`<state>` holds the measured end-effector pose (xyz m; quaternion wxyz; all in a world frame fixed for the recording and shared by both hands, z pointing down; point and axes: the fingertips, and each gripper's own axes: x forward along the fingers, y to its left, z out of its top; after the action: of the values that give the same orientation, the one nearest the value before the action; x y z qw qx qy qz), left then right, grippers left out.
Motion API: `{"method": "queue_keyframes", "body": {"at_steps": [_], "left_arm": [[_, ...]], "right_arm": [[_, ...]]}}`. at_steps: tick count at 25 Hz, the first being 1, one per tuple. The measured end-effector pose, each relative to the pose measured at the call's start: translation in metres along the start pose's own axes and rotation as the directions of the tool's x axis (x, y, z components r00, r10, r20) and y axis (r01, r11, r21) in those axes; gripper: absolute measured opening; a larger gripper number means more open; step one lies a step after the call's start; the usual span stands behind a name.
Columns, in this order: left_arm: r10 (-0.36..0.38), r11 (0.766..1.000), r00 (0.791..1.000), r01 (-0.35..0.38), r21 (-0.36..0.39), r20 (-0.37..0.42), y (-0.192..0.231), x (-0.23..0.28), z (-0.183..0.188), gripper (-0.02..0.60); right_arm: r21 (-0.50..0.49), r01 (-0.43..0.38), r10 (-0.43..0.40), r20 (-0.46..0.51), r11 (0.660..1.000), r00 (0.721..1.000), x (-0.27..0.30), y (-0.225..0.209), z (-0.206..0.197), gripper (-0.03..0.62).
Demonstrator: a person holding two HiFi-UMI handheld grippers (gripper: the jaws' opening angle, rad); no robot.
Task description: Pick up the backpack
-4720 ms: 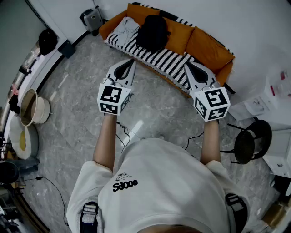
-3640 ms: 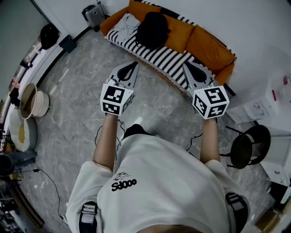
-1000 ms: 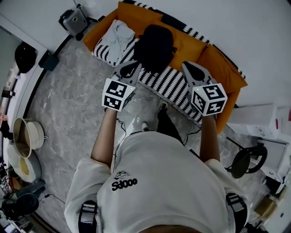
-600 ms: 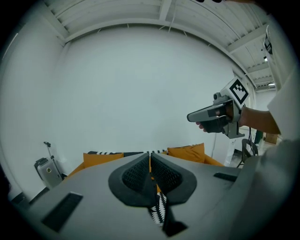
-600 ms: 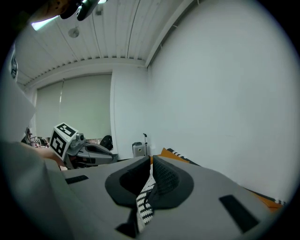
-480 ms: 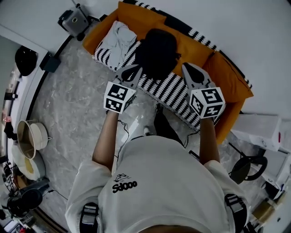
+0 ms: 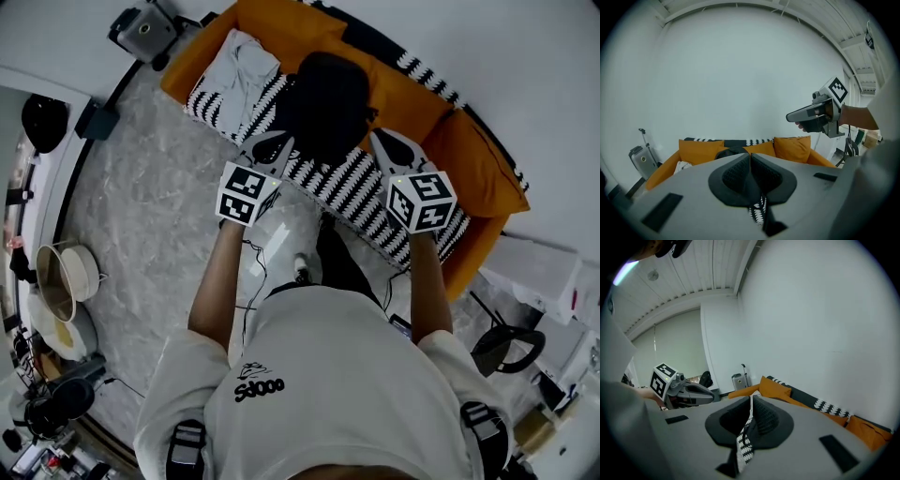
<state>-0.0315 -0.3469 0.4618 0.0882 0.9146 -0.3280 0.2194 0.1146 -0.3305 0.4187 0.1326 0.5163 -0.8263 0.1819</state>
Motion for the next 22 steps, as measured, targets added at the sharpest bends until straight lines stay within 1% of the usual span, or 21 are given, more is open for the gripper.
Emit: {"method": "queue_keyframes", "body": {"at_steps": [8, 12, 16, 22], "left_arm": [[-0.027, 0.999, 0.998, 0.024, -0.034, -0.064, 0.037, 0.074, -0.025, 0.025], [-0.057, 0.998, 0.995, 0.053, -0.042, -0.084, 0.051, 0.108, -0.033, 0.025], [-0.081, 0.995, 0.991, 0.075, -0.062, -0.104, 0.063, 0.137, -0.044, 0.025], [-0.109, 0.991, 0.983, 0.096, -0.095, -0.149, 0.08, 0.179, -0.069, 0.026]], "right_arm": [[0.019, -0.021, 0.022, -0.06, 1.0, 0.998, 0.071, -0.054, -0.025, 0.041], [0.041, -0.018, 0.021, -0.087, 0.999, 0.996, 0.104, -0.078, -0.039, 0.041], [0.074, -0.036, 0.045, -0.12, 0.997, 0.992, 0.132, -0.095, -0.057, 0.041], [0.102, -0.072, 0.088, -0.169, 0.992, 0.982, 0.174, -0.112, -0.083, 0.044]]}}
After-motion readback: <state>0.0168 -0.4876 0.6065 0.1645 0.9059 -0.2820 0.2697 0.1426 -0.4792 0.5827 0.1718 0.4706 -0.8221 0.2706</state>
